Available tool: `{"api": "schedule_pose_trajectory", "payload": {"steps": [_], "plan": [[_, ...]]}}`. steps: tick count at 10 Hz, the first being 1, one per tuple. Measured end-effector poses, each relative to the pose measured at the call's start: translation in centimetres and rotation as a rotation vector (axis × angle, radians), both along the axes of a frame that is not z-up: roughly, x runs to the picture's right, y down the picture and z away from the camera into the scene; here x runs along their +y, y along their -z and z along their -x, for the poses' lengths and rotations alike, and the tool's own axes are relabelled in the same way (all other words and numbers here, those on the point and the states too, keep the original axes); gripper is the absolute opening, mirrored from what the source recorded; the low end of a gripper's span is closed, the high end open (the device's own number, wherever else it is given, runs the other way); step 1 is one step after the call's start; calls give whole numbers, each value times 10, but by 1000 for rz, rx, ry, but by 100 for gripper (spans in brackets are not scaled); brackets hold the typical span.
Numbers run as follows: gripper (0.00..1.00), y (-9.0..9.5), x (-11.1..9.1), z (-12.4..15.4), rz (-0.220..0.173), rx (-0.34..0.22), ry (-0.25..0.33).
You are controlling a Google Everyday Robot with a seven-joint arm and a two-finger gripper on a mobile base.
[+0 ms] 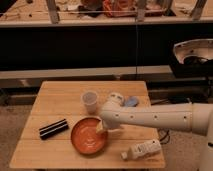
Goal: Pick up the ceramic bowl
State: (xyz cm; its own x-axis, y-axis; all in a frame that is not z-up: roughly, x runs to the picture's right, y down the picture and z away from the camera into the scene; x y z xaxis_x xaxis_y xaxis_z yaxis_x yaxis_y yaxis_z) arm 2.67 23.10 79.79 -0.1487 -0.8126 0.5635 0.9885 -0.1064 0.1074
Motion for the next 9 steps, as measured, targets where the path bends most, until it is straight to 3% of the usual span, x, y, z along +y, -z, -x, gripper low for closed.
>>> {"api": "schedule_pose_trajectory", "payload": {"steps": [7,9], "plan": [[80,-8,4,6,16,-12,9],[66,-10,6,7,20,-16,12]]}}
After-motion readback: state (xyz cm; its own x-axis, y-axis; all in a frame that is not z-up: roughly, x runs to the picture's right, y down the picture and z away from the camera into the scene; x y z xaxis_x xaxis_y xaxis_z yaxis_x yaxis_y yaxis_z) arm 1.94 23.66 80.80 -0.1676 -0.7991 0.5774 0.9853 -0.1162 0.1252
